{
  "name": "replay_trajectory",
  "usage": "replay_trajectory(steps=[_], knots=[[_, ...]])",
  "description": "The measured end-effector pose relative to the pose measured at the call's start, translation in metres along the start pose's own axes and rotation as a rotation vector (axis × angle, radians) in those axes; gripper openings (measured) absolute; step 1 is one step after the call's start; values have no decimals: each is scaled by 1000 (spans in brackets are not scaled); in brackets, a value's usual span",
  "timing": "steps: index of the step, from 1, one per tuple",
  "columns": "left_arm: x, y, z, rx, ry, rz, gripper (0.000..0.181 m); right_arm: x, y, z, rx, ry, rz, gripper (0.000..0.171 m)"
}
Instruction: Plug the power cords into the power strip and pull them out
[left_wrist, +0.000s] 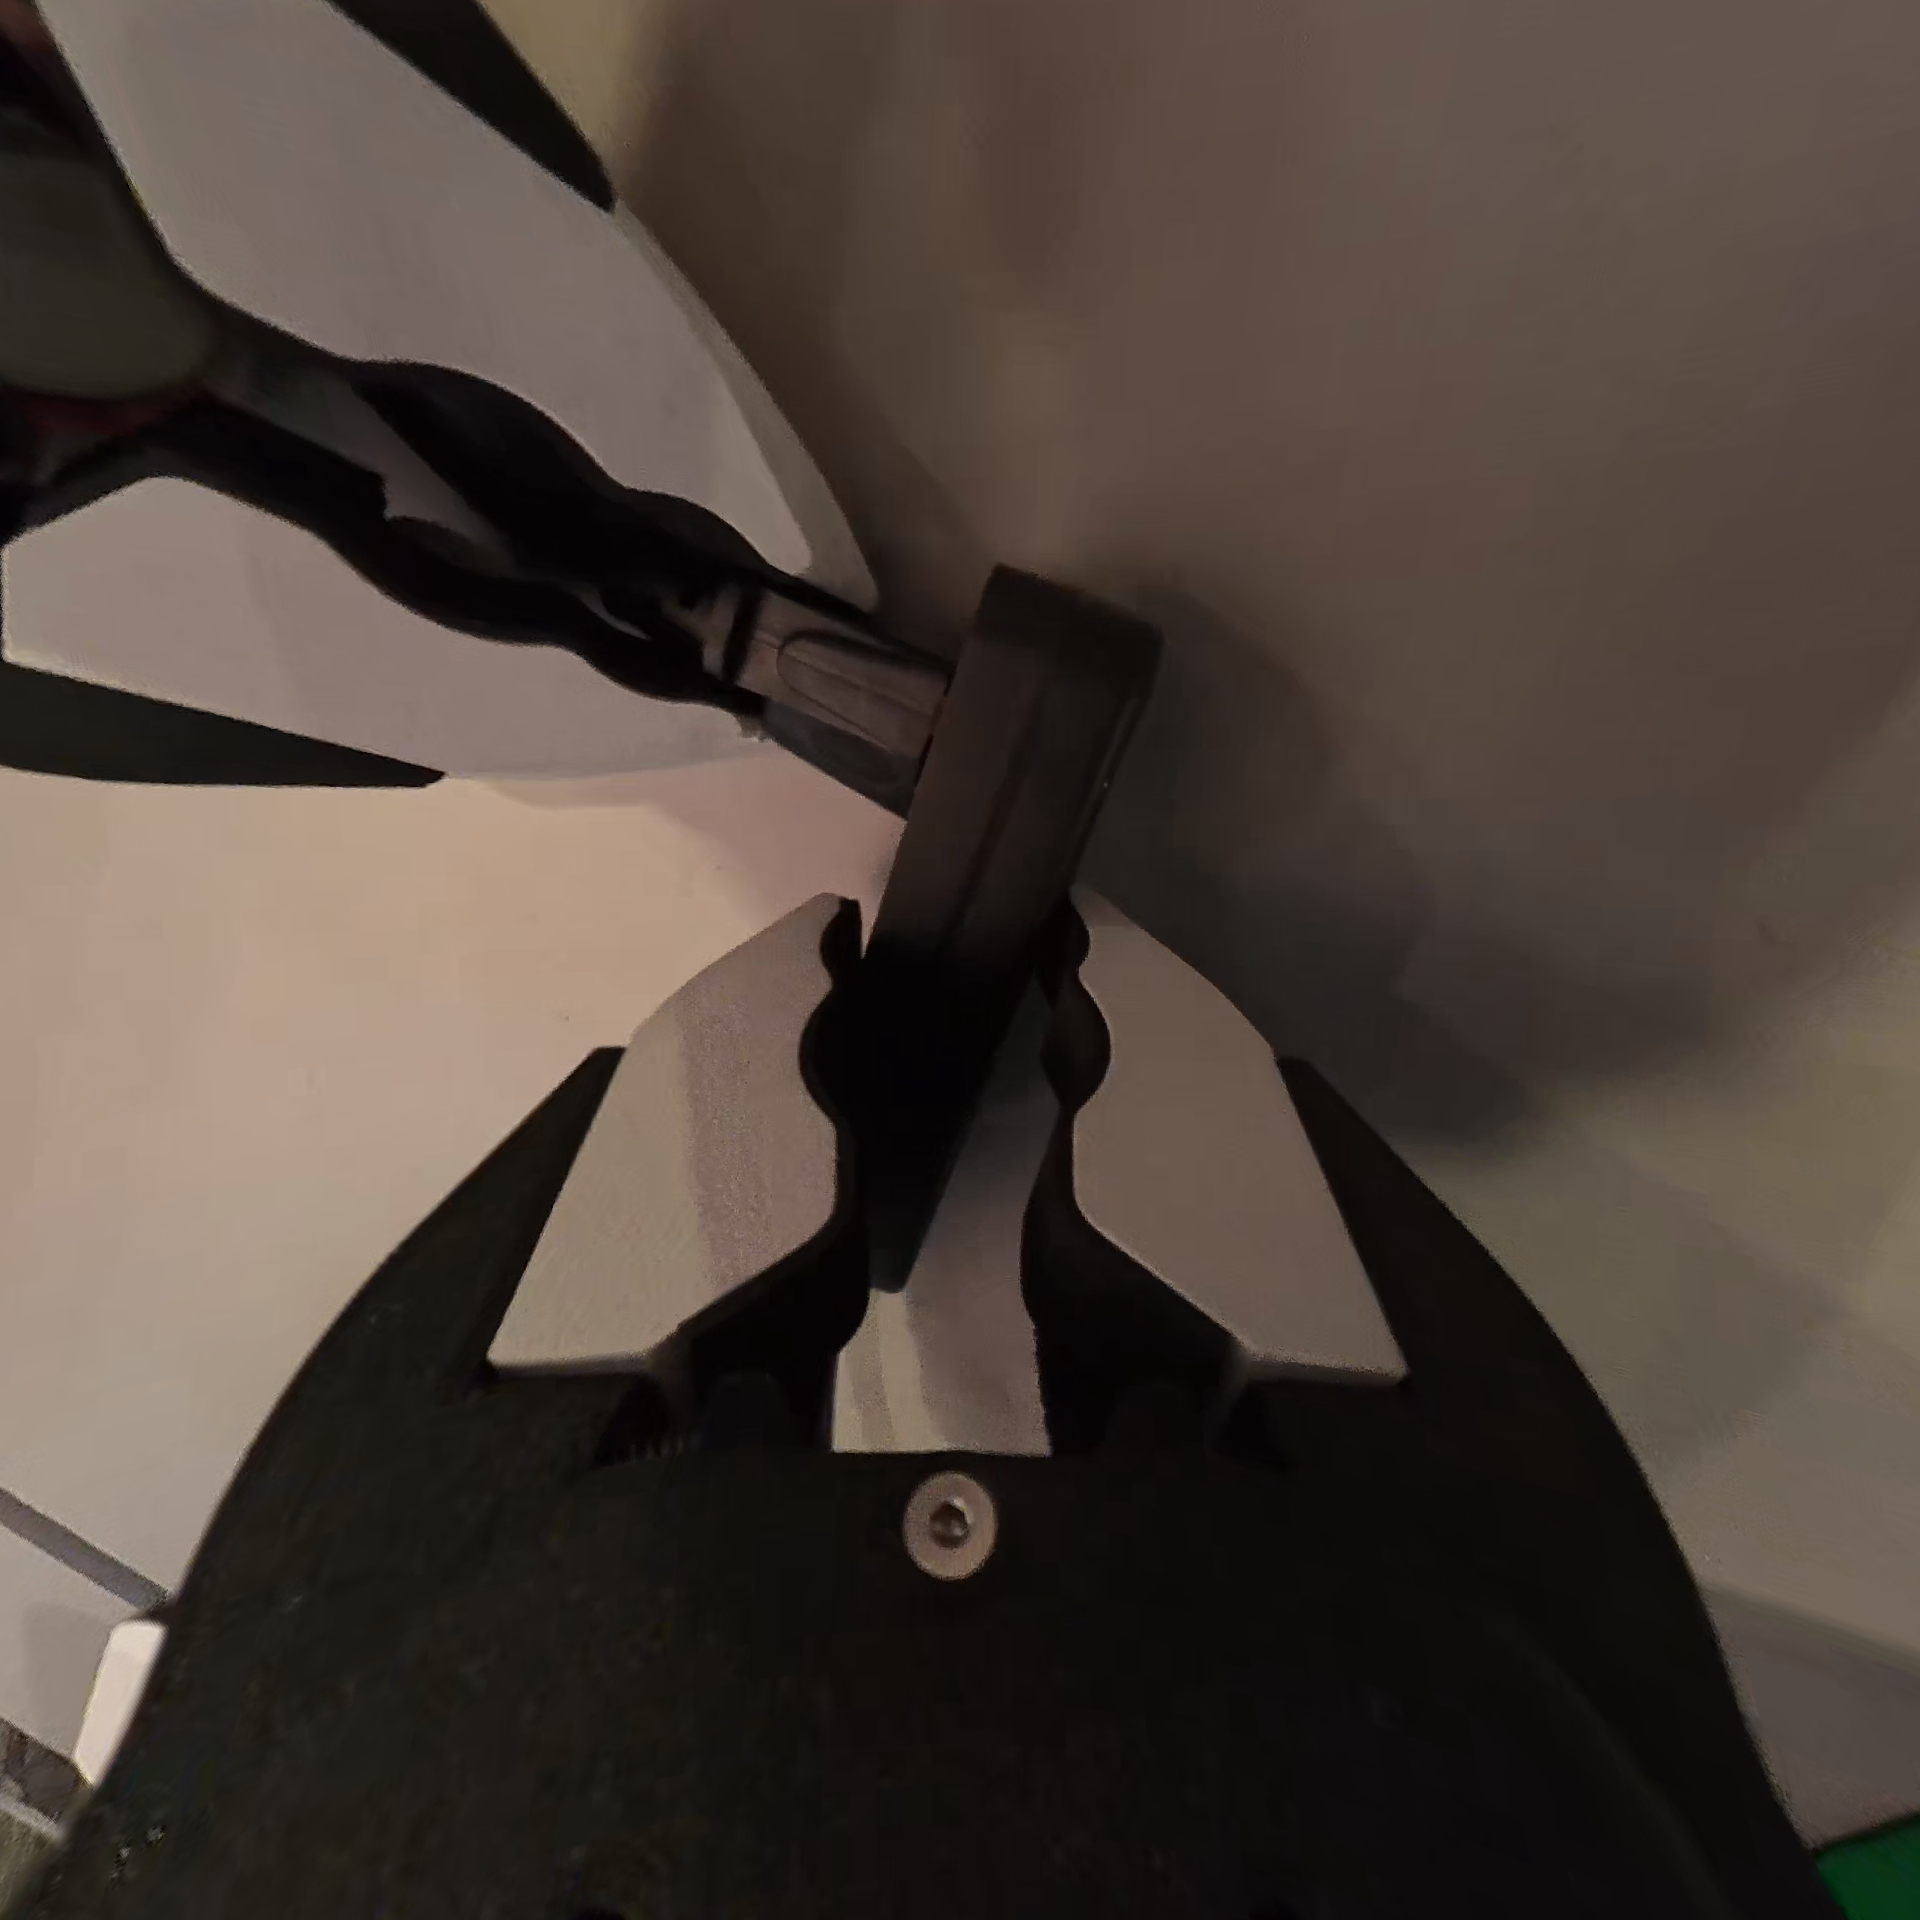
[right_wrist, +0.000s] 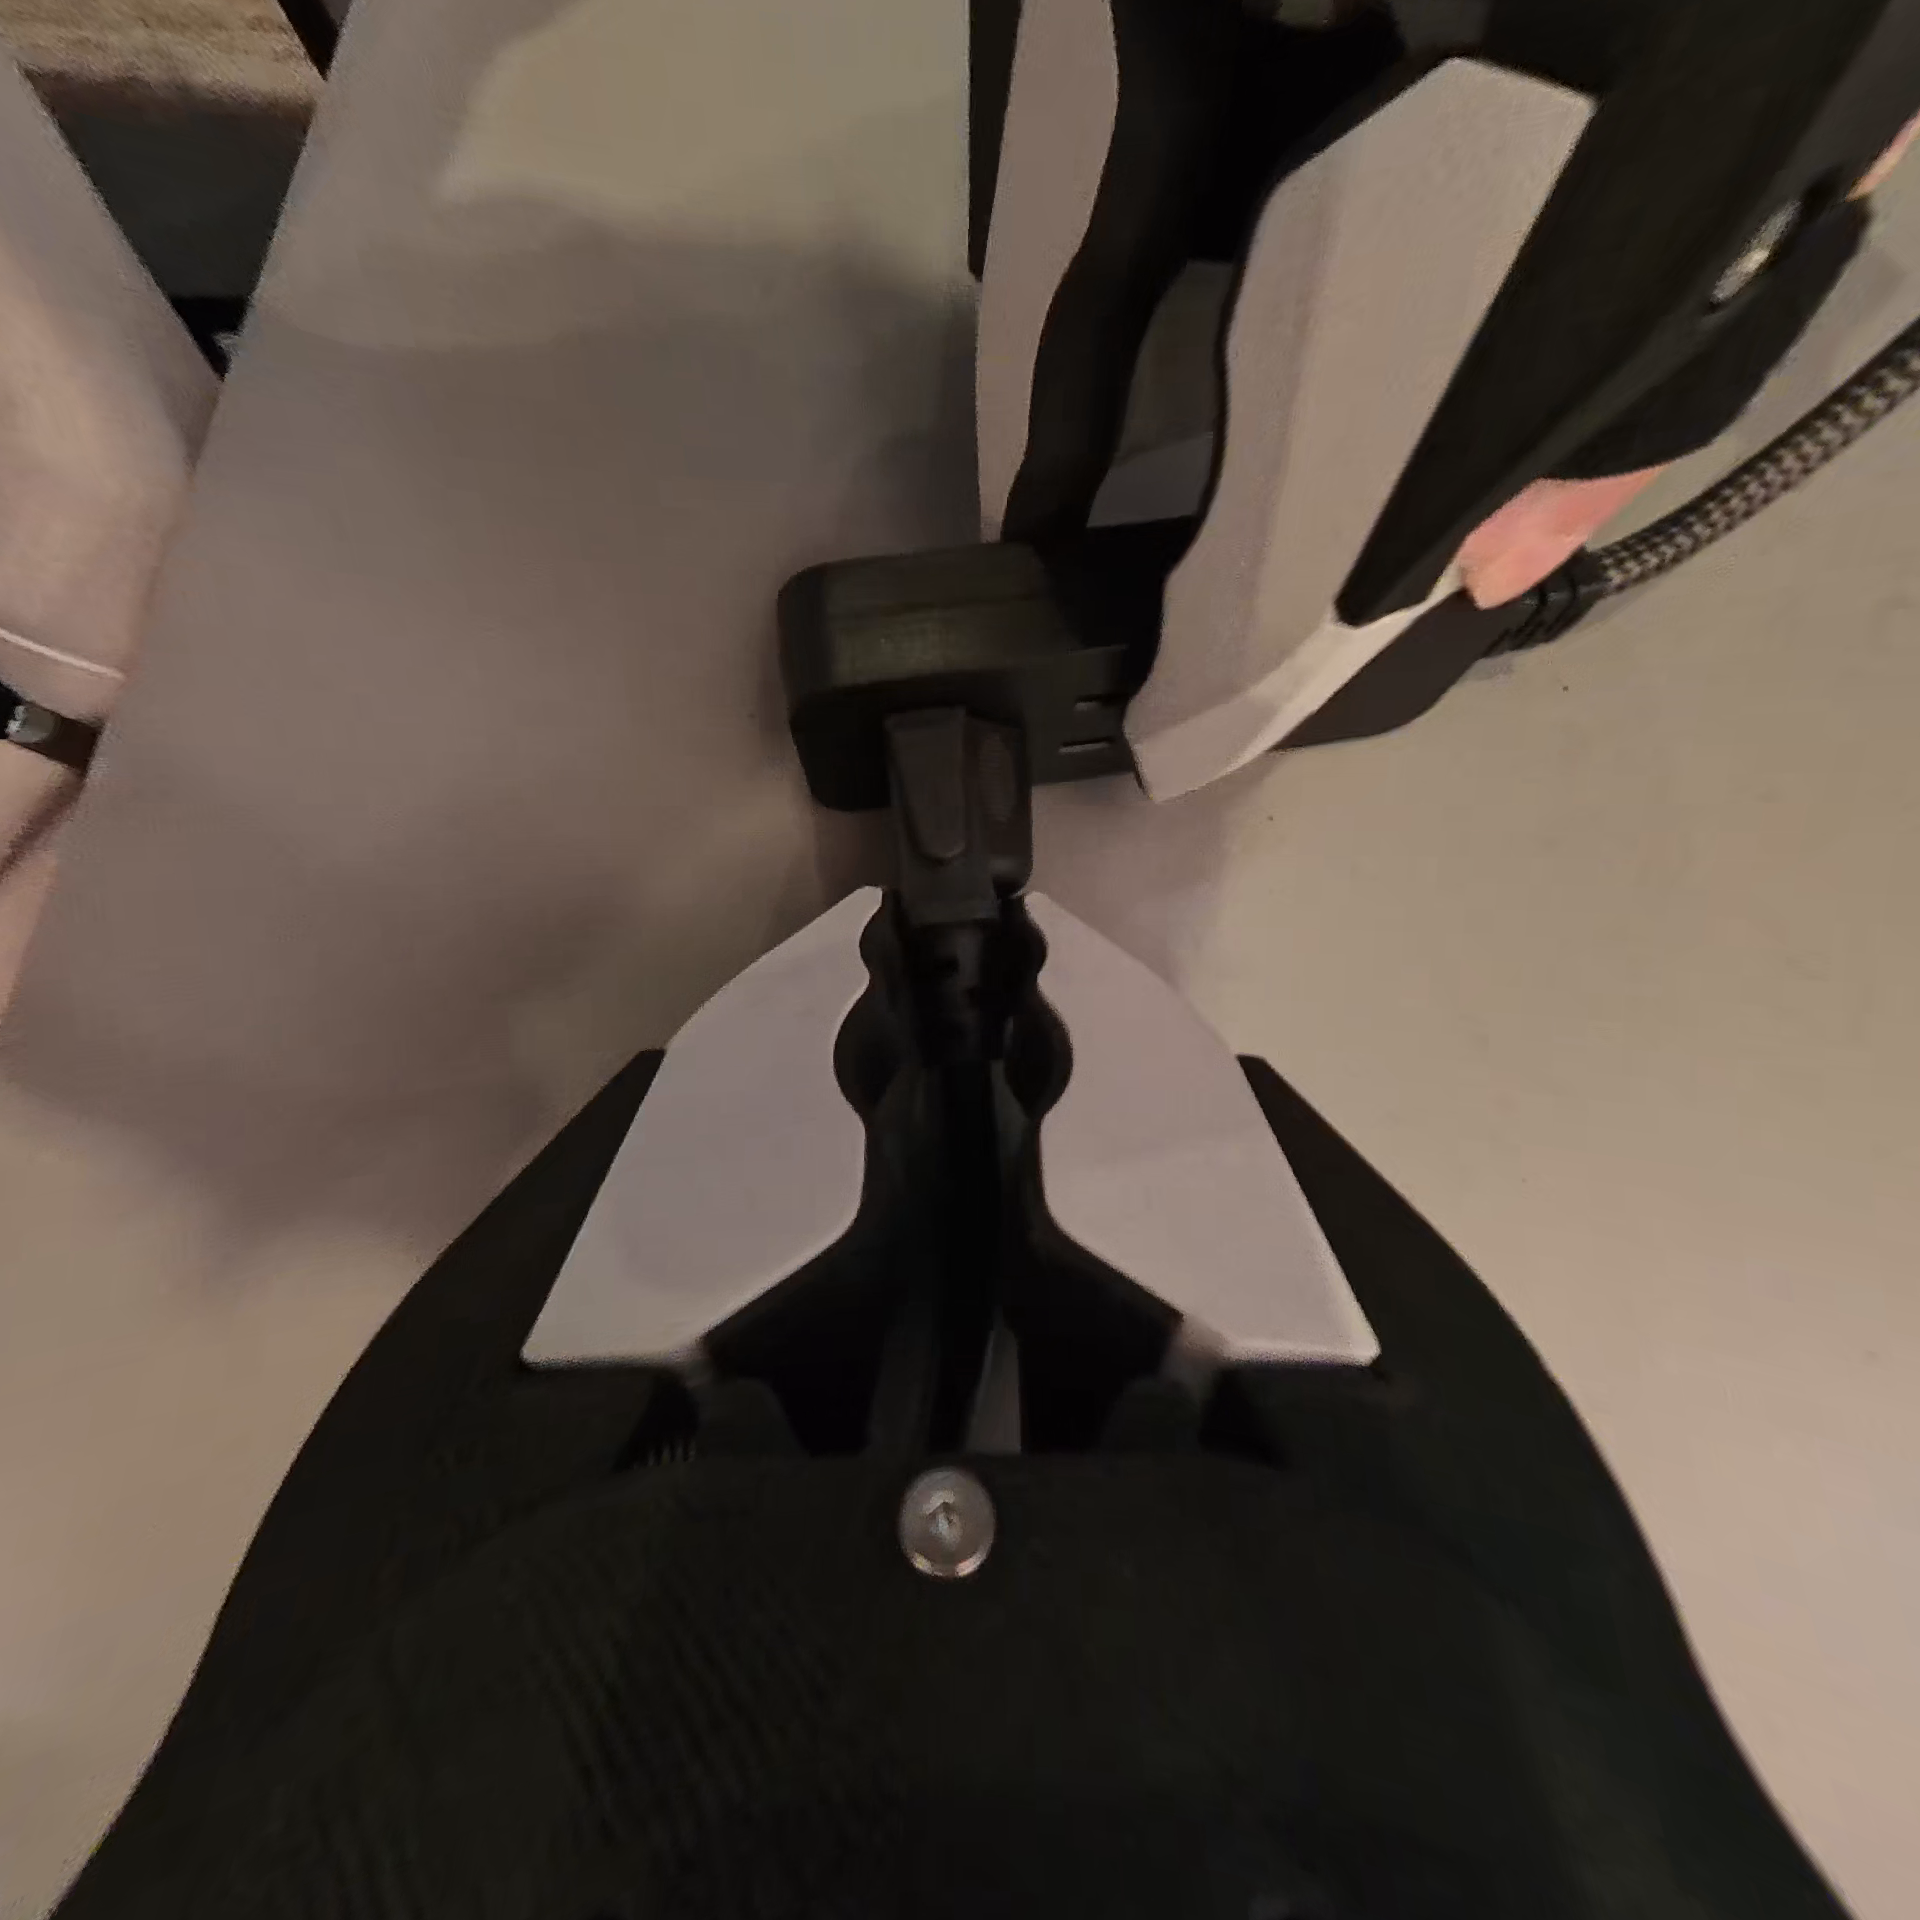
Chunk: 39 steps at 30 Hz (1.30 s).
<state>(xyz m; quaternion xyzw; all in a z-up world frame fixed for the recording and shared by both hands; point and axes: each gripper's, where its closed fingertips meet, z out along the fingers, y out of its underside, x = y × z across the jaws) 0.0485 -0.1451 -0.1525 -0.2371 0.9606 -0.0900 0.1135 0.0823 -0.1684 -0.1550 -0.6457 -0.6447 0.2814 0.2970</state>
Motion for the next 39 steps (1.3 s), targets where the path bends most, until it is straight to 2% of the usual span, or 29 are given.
replay_trajectory(steps=[9,13,16,21,22,25,28,30,32,34,36,39], knots=[[8,-15,0,123,26,16,30,-13,-1,-3,37,-2,-32,22],[-7,-12,1,104,-21,-61,34,-6,5,-9,34,-25,32,22],[-22,-5,-3,70,-65,-299,48,3,9,-15,38,-10,53,21],[-28,-10,-15,192,-46,-738,73,11,9,-14,21,-18,83,21],[-27,-9,-16,209,-58,-802,74,14,9,-13,11,-12,122,22],[-23,-8,-18,227,-170,-887,77,17,7,-11,-2,1,204,24],[-17,-8,-22,224,-304,-856,89,9,6,-5,-31,18,108,23],[-16,-5,-33,241,-360,-850,86,7,6,-3,-62,27,83,23],[-22,7,-50,291,-416,-963,96,8,5,-2,-55,18,139,22],[-25,7,-64,429,-410,-1148,108,14,3,-1,-54,69,207,22],[-19,-7,-67,549,-403,-1227,100,22,2,2,-63,176,236,22],[-10,6,-42,405,-581,-1392,100,31,-3,6,-74,329,287,21]])
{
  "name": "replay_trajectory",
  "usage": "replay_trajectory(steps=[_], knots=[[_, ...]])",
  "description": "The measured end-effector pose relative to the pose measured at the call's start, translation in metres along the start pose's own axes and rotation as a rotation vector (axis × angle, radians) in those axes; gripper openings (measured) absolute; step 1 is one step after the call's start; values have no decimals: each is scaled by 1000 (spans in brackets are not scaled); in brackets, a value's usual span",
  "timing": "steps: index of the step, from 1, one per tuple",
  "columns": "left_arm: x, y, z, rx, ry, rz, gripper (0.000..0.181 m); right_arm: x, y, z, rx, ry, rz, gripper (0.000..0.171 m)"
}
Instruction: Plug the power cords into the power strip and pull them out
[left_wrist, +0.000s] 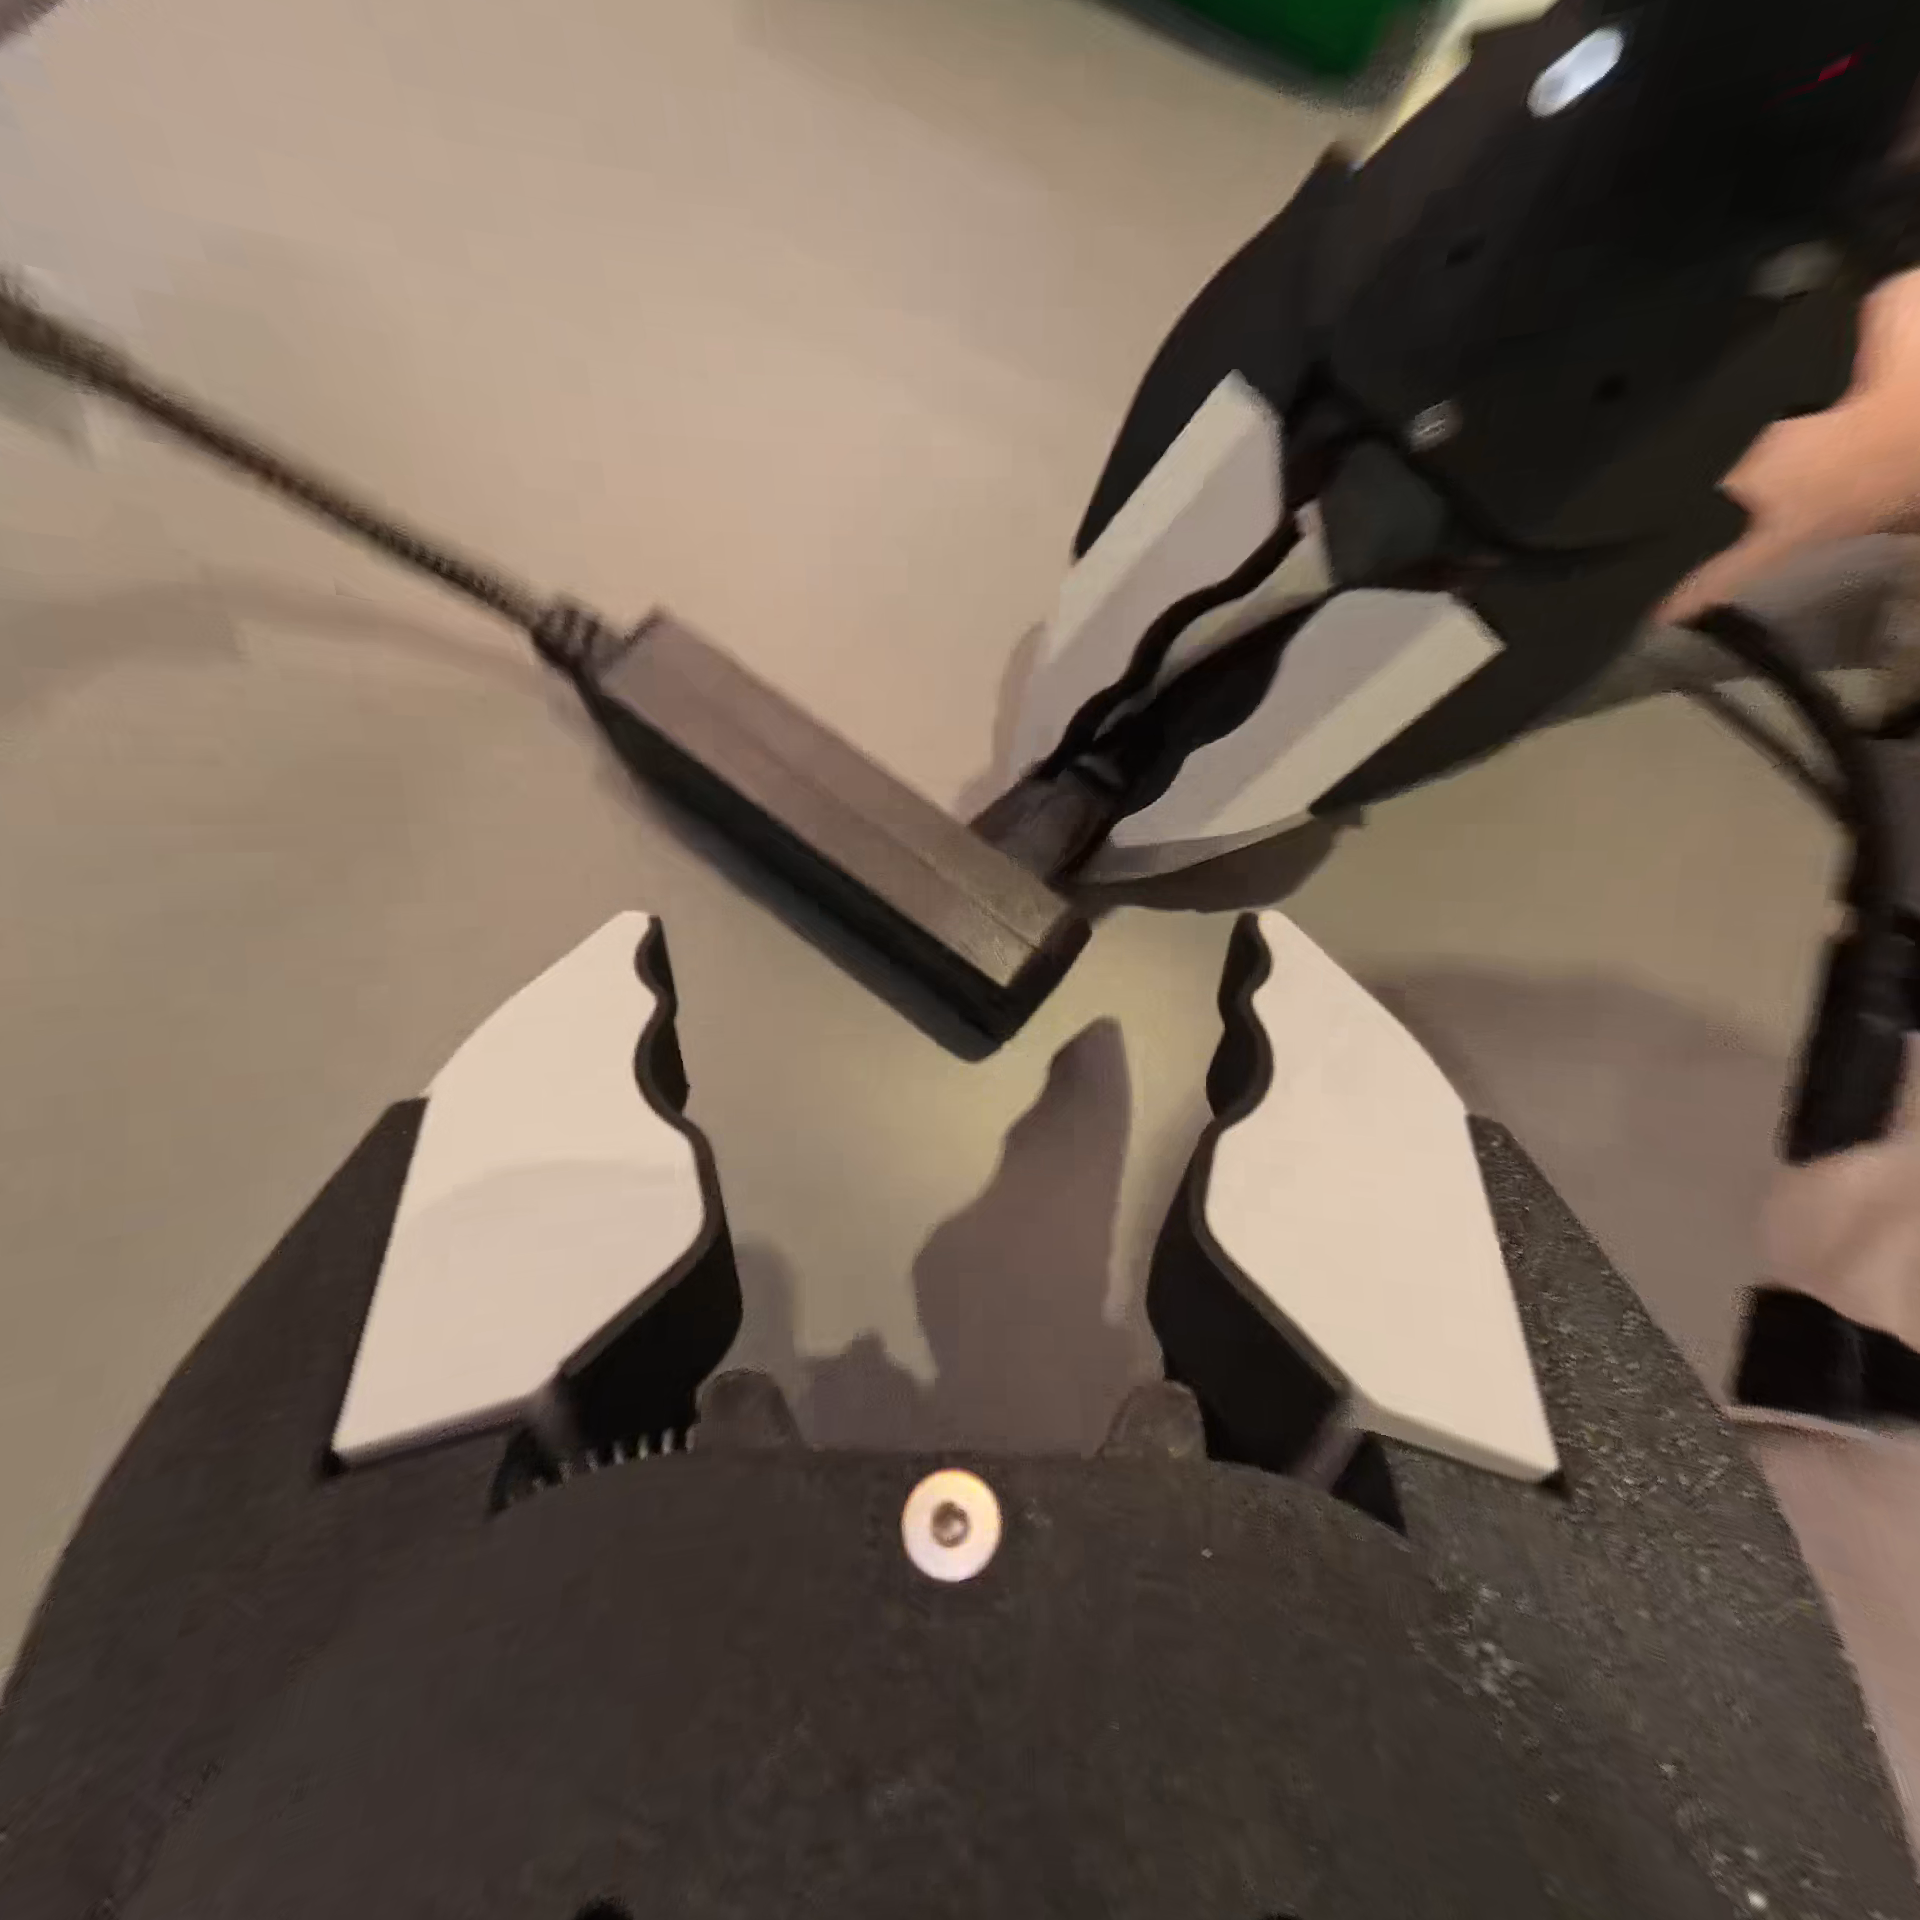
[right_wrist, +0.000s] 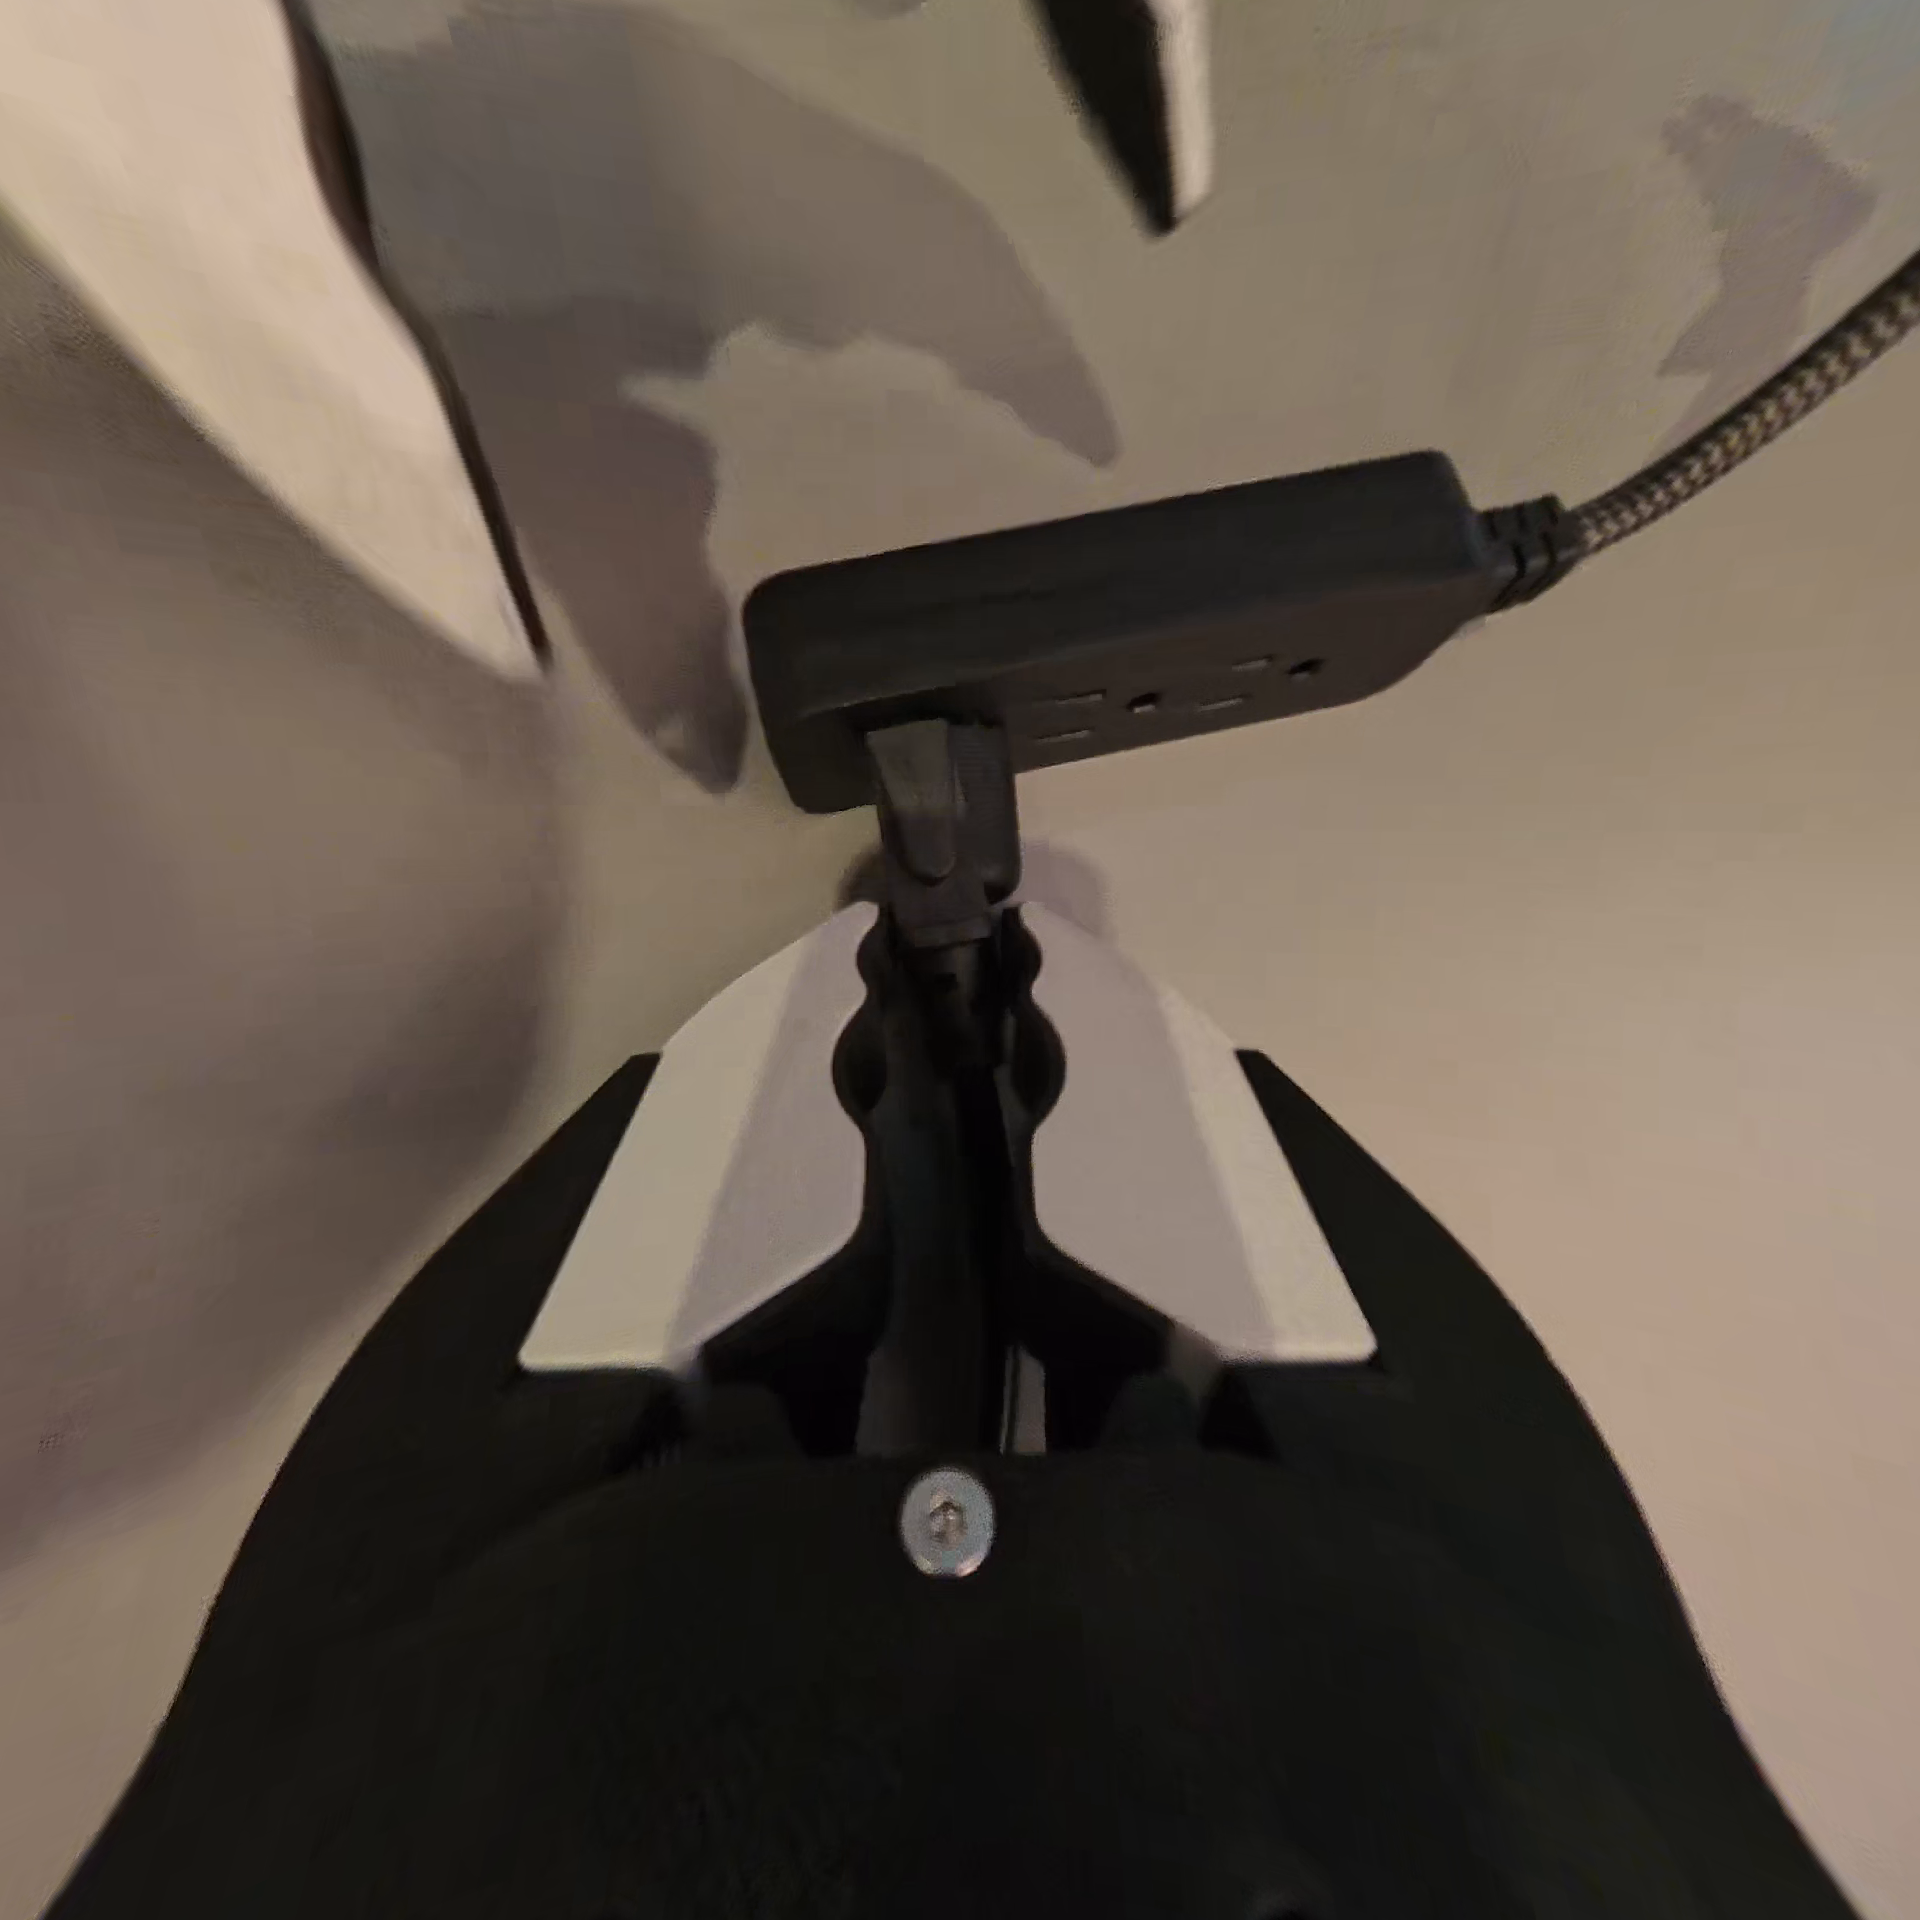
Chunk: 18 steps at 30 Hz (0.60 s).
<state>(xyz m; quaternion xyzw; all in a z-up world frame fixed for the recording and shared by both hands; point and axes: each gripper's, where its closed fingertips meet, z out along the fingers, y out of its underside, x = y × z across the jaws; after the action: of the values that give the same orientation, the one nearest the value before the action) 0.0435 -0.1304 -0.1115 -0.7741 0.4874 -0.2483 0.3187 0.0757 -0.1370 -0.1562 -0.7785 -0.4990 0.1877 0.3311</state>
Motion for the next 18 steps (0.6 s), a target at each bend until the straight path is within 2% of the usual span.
replay_trajectory(steps=[1,3,8,11,12,18], knots=[[-2,10,6,-31,-59,-20,99,1,-3,2,1,42,3,21],[-9,22,17,-57,-134,-57,86,1,-8,5,6,102,-44,27],[-13,23,22,-30,-132,-145,65,-2,-16,13,4,60,-26,40],[-7,21,24,-7,-124,-158,43,1,-14,15,-2,23,54,38],[-7,21,24,-3,-149,-154,41,5,-14,15,-1,34,77,27],[-9,21,25,22,-289,-100,33,6,-13,15,2,54,53,27]])
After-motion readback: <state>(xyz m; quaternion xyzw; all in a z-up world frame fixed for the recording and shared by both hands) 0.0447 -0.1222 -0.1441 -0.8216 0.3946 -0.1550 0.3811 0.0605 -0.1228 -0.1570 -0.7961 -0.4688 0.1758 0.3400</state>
